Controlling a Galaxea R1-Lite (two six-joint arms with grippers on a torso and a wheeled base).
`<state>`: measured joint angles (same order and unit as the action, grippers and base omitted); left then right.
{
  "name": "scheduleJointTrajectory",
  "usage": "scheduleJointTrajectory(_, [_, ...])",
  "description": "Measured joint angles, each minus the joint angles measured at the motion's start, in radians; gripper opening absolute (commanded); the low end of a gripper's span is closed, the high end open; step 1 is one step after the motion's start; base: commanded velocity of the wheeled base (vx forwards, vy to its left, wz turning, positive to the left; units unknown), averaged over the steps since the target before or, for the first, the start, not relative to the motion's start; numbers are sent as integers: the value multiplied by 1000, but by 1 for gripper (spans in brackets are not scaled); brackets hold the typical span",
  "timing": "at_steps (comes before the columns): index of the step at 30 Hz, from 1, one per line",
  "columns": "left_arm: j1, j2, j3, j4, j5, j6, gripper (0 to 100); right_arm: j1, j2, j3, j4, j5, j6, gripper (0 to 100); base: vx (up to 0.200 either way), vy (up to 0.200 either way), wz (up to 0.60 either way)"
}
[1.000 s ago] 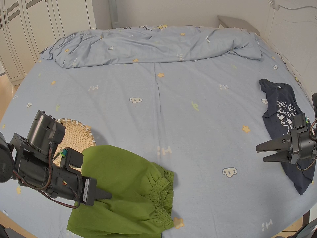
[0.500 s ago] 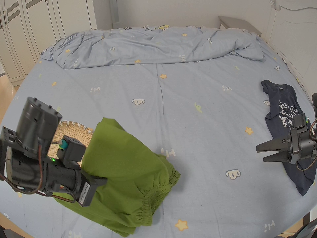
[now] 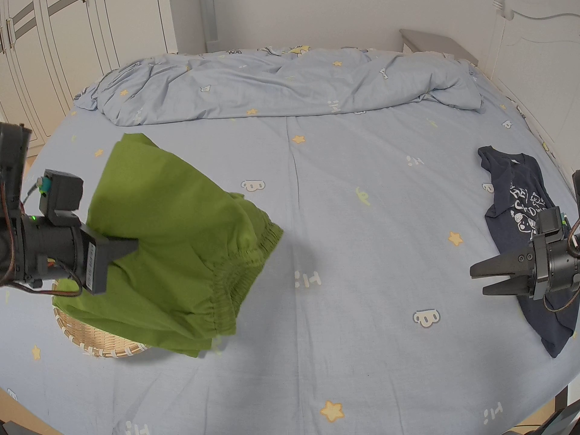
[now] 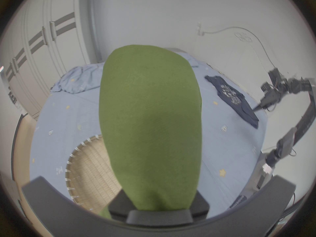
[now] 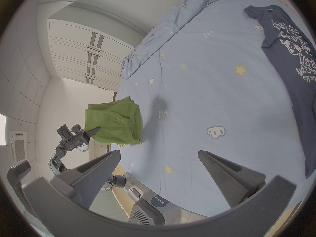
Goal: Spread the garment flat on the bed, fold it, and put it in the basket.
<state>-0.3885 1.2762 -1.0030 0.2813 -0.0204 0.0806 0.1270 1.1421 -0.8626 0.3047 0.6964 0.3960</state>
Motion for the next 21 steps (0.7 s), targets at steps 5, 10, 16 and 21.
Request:
scheduleJointTrajectory(5, [118,-10,-14,-52,-48,5,0,-1,-1,0,0,0,0,100,0,0,0])
scheduleJointTrajectory(10, [216,-11,-25,-67,-83,4,0,-1,-3,0,0,0,0,100,0,0,0])
scheduleJointTrajectory(16, [314,-6,-21,-61,-121,2,0,-3,-7,0,0,0,0,100,0,0,0])
scheduleJointTrajectory(21, [402,18,10,-51,-131,-12,0,-4,-8,4,-3,-4,-3,100,0,0,0])
